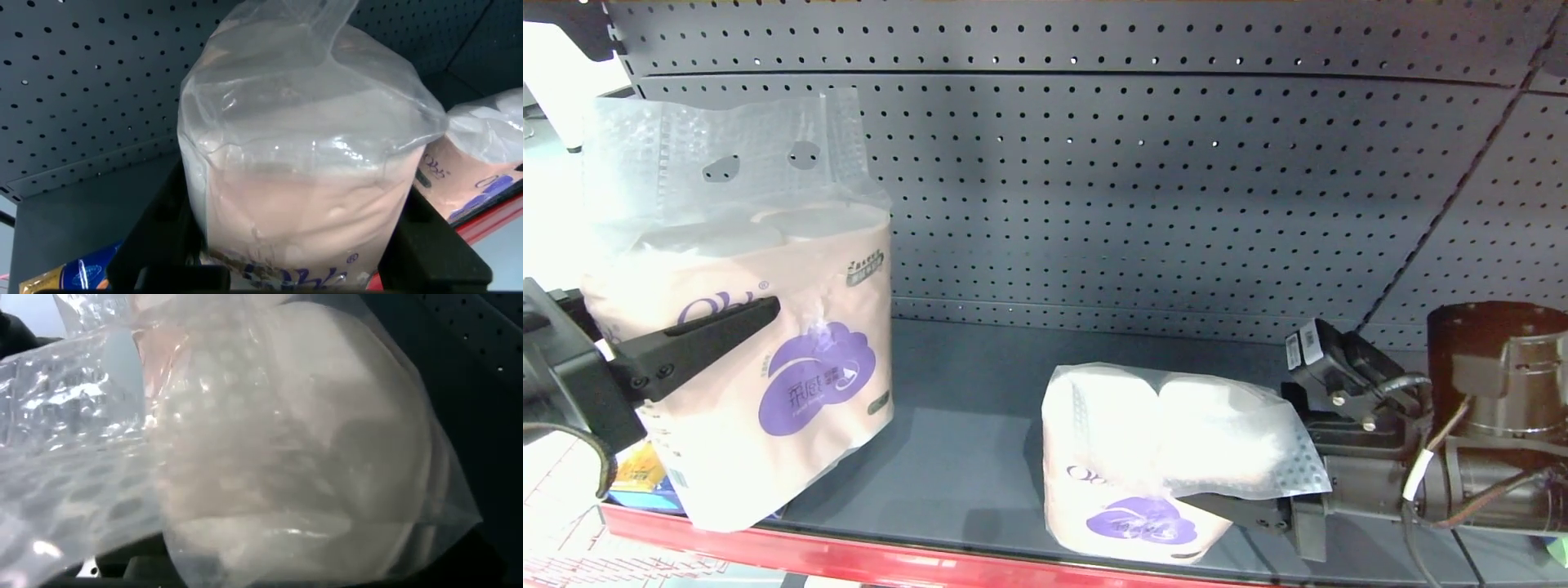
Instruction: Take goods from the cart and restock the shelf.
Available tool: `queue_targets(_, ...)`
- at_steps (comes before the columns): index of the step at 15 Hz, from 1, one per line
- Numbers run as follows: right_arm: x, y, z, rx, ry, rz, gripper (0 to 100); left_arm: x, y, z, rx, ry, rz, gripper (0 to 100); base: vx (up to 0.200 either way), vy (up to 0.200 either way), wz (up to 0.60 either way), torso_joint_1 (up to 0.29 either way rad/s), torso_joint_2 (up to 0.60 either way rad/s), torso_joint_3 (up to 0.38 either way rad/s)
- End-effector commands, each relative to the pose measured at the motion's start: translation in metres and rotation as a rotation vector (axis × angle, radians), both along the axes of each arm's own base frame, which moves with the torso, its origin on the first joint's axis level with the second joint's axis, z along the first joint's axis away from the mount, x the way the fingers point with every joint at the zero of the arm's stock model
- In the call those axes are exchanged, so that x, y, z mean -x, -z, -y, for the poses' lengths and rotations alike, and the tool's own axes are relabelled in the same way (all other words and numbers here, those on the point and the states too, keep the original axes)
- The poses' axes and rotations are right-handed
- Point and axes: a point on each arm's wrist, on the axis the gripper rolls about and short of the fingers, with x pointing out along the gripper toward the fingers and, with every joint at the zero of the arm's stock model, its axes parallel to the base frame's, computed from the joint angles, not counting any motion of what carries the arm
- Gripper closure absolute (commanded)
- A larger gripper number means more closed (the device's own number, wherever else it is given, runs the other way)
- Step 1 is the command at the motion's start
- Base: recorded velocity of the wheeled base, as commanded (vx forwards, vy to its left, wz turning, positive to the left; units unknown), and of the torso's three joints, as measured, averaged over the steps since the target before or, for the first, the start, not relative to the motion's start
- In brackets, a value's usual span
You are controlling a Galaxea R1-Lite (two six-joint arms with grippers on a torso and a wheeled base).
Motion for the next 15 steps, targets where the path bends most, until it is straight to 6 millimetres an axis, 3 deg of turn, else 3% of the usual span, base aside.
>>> queue_targets(1, 0.0031, 0.0003, 0.0014, -0.002, -0.011, -0.007, 100, -0.0004, -0.0004, 0.0001, 0.000, 0.000, 0.001, 100, 0.000, 0.000, 0.00, 0.000, 0.00, 0.000)
queue_targets(11, 0.0055, 0.0046, 0.0031, 0.013, -0.007, -0.009, 100, 0.0000, -0.0006, 0.0000, 0.000, 0.000, 0.003, 100, 0.000, 0.000, 0.00, 0.000, 0.00, 0.000)
queue_targets(12, 0.0059, 0.0039, 0.0034, 0.010, -0.006, -0.009, 0, 0.0000, -0.0006, 0.0000, 0.000, 0.000, 0.003, 100, 0.000, 0.000, 0.00, 0.000, 0.00, 0.000)
queue_targets(15, 0.0063, -0.0027, 0.0057, -0.005, 0.007, 0.014, 0, 0.0000, -0.0002, 0.0000, 0.000, 0.000, 0.001, 100, 0.000, 0.000, 0.00, 0.000, 0.00, 0.000)
